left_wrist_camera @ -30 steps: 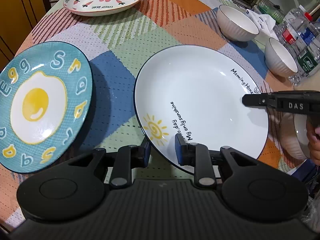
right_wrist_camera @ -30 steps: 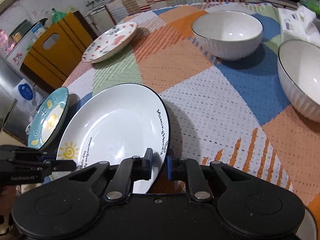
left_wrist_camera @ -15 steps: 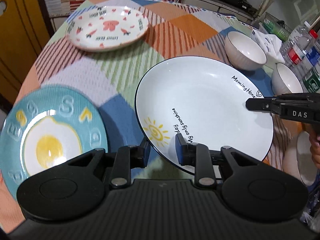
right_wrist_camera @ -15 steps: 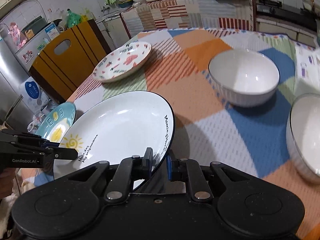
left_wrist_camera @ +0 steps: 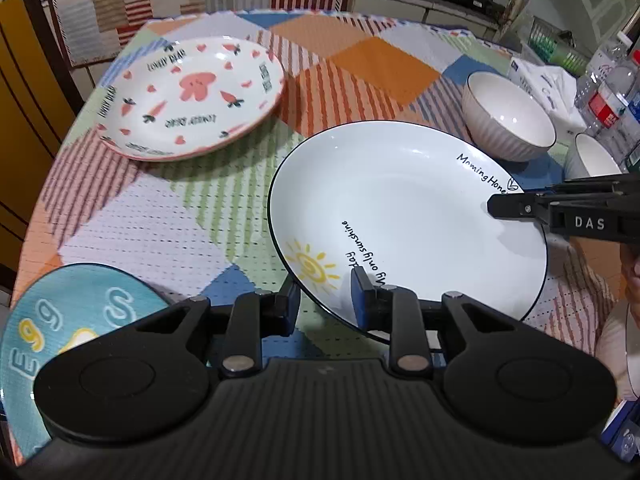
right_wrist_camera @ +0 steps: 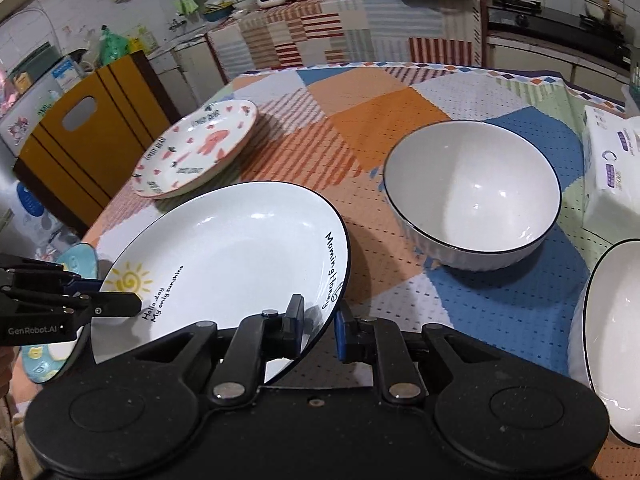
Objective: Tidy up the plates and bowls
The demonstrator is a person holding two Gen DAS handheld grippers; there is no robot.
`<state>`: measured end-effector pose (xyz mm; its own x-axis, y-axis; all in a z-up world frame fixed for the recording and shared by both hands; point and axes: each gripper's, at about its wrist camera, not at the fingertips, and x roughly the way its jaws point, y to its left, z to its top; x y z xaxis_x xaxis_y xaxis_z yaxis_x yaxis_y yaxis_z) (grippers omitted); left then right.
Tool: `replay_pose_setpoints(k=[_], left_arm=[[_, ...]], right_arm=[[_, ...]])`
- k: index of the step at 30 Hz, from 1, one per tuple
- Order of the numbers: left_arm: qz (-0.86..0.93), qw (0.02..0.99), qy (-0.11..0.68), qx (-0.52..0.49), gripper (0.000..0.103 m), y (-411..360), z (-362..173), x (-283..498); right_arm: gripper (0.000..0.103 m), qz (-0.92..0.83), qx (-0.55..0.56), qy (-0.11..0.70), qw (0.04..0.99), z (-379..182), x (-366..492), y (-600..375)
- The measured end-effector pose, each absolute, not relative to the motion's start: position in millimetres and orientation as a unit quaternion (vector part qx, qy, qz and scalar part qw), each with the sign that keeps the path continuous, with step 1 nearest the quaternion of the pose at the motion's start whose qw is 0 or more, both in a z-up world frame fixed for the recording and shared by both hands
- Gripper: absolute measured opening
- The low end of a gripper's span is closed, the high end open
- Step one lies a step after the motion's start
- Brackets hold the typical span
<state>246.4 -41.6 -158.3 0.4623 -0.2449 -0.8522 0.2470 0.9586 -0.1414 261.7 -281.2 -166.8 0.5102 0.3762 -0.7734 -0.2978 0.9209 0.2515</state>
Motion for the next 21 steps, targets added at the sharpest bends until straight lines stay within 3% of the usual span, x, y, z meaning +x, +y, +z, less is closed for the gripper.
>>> replay_pose_setpoints(k=[11,21], left_arm=[[-0.136,0.837,0.529,-0.031,0.025,-43,-174,243],[-0.163,0.851,0.499,0.0,0.027,-18,-113,213]], right_arm=[[0.026,0.142,-0.002,0.476,0.868,-178,256,-266],[0.032,0.135,0.004,0.465,0.875,-136,222,-256]])
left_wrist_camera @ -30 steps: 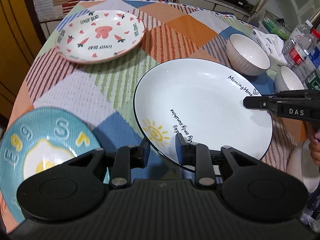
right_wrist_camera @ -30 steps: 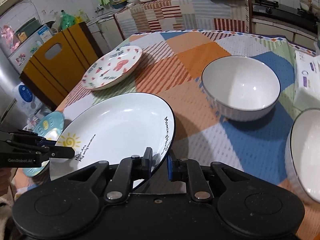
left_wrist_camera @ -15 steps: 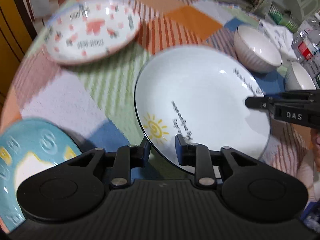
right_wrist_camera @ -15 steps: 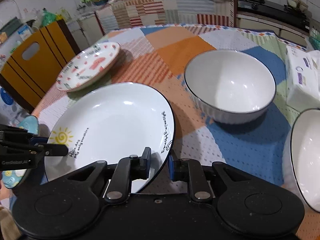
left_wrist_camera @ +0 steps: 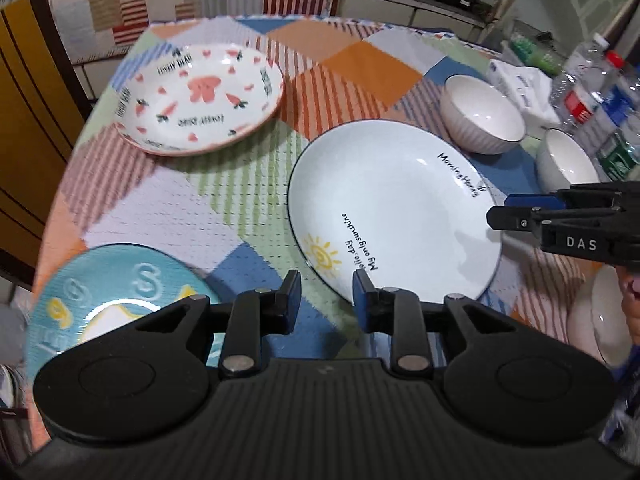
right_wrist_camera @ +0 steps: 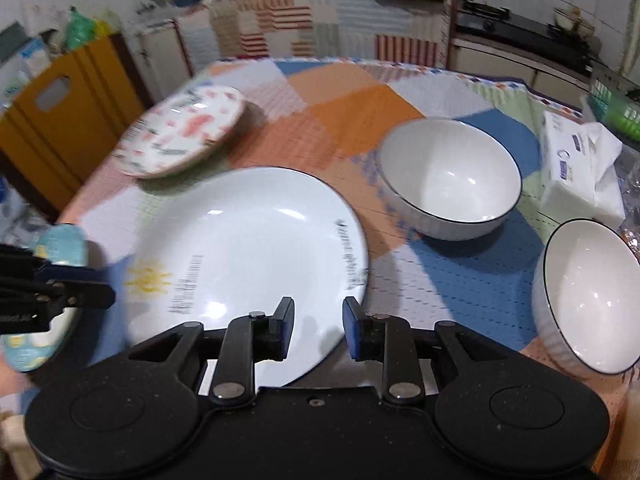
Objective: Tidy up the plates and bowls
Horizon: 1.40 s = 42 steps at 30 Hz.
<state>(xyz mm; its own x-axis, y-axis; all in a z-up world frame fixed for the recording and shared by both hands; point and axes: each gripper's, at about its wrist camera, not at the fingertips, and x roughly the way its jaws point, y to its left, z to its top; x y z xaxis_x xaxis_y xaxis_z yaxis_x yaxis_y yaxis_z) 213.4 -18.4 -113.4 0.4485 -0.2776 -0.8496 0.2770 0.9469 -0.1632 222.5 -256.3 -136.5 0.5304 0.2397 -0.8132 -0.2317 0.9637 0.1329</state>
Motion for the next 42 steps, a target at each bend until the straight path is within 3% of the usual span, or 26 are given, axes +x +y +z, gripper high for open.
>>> replay_pose_setpoints(k=[6,8,19,28,31,42], left_arm=[[-0.171,0.852,0.493,0.029,0.035,18,-81,188],[-0.169,0.853,0.491,0.045,0.045,33,-73,179],[-0.155,0.866,0.47,0.066,0.072,118,-52,148],[-0.144,0.859,0.488,0.054,0.075,172,-87,155],[-0.148,0.847,0.51,0.025,0.071,185,-104,164],[-0.172,0.818,0.548,0.04,0.064,183,-139,186]], right_arm=[[0.038,0.184,-0.015,0.444,0.877,-101,194,-230],[0.039,0.199,-0.021,0.437,0.877,-90,187,-221],[0.053,0.286,-0.086,0.398,0.868,-47,154,-153],[0.062,0.349,-0.12,0.326,0.871,-65,135,-102],[0.062,0.371,-0.109,0.307,0.869,-83,137,-93],[0.062,0.323,0.009,0.411,0.852,-152,167,-87]])
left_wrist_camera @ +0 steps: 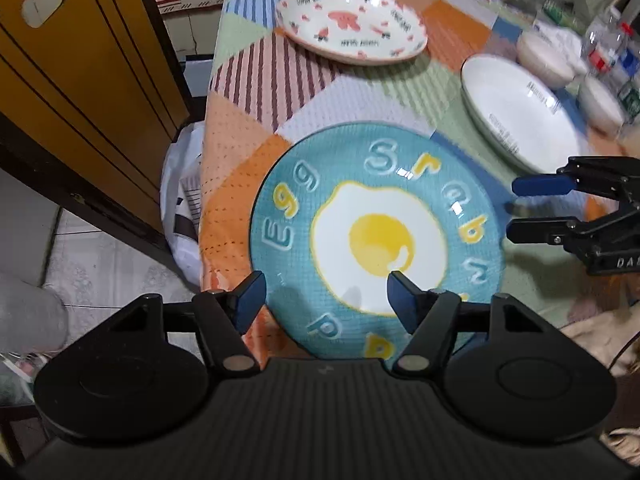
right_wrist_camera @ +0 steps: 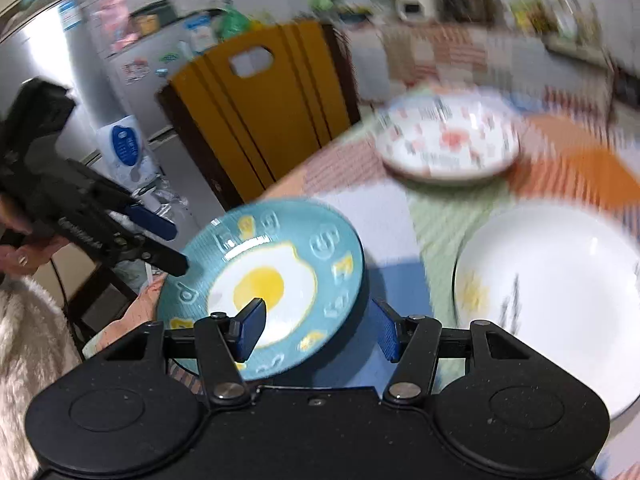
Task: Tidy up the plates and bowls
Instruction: 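Close both grippers on the rim of the blue egg-print plate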
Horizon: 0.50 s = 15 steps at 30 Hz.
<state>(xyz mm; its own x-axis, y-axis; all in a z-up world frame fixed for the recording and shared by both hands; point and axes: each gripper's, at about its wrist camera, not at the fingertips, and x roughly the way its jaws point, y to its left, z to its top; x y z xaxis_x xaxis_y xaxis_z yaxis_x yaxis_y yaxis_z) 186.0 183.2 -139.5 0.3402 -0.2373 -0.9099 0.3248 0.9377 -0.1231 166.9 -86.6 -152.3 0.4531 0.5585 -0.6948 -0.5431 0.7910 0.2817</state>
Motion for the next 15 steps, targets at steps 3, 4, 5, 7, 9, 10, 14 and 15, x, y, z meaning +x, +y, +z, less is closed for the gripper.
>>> replay_pose_setpoints(k=[3,4,5,7,9,10,14,15], left_arm=[[-0.166,0.819,0.545,0.068,0.059,182,-147,184],[-0.165,0.817,0.548,0.069,0.057,182,-150,183],[-0.162,0.816,0.55,0.072,0.056,182,-153,182],[-0.162,0.814,0.552,0.08,0.052,184,-155,182],[-0.158,0.814,0.554,0.076,0.046,186,-156,183],[-0.154,0.813,0.556,0.074,0.042,188,-157,184],[-0.13,0.812,0.567,0.056,0.024,193,-165,188],[-0.127,0.809,0.572,0.043,0.025,195,-168,190]], right_arm=[[0.058,0.322,0.026,0.455,0.83,-167,171,-84],[0.057,0.325,0.023,0.461,0.825,-169,171,-84],[0.057,0.328,0.021,0.463,0.823,-169,170,-83],[0.055,0.328,0.025,0.467,0.821,-171,170,-82],[0.051,0.329,0.038,0.479,0.813,-172,173,-80],[0.049,0.329,0.039,0.485,0.81,-175,175,-77],[0.039,0.319,0.052,0.493,0.808,-182,180,-71],[0.036,0.312,0.06,0.495,0.809,-184,181,-71]])
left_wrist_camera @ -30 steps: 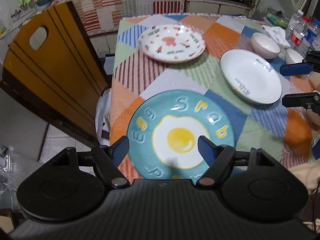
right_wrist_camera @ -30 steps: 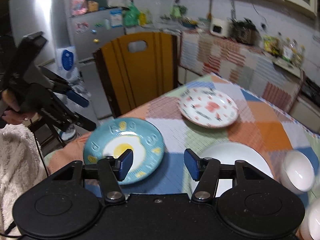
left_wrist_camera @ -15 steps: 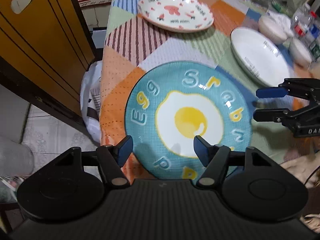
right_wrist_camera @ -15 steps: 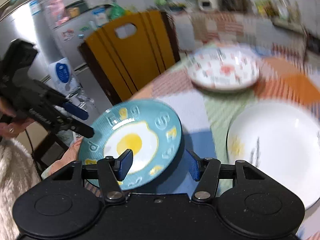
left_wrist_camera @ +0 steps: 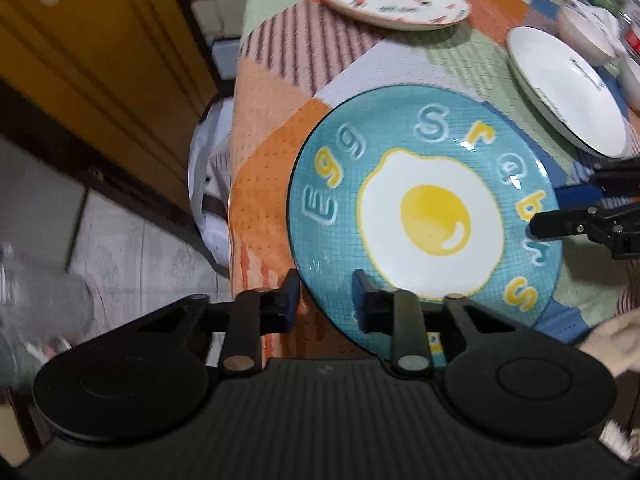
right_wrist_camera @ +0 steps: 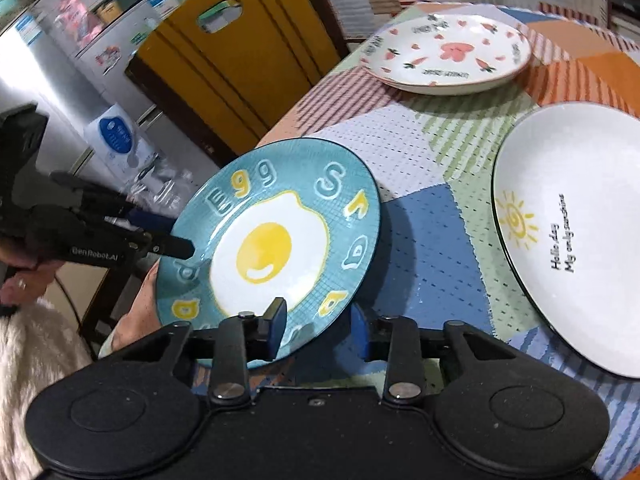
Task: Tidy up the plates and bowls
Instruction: 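Close both grippers on the rim of the blue egg-print plate, then lift the egg plate with both grippers and lower it onto the white plate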
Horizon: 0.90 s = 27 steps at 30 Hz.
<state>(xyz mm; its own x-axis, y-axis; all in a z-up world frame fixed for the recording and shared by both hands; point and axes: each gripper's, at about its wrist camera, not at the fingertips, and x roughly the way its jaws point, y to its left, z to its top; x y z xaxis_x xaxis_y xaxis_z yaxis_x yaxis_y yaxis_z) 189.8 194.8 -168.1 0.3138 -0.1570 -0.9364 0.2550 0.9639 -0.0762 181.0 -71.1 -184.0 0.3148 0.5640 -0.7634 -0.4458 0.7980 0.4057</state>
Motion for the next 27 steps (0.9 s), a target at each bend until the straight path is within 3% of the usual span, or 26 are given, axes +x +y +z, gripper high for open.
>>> replay_pose_setpoints(k=[3,17,27], left_arm=[[-0.119,0.81,0.573,0.025,0.025,196,-171,192],[-0.074,0.83,0.553,-0.003,0.034,188,-176,187],[-0.08,0.837,0.541,-0.016,0.033,187,-167,182]], right_arm=[[0.021,0.293,0.064,0.498,0.814,-188,184,-70],[0.02,0.306,0.089,0.492,0.81,-198,195,-73],[0.02,0.318,0.094,0.477,0.814,-201,194,-80]])
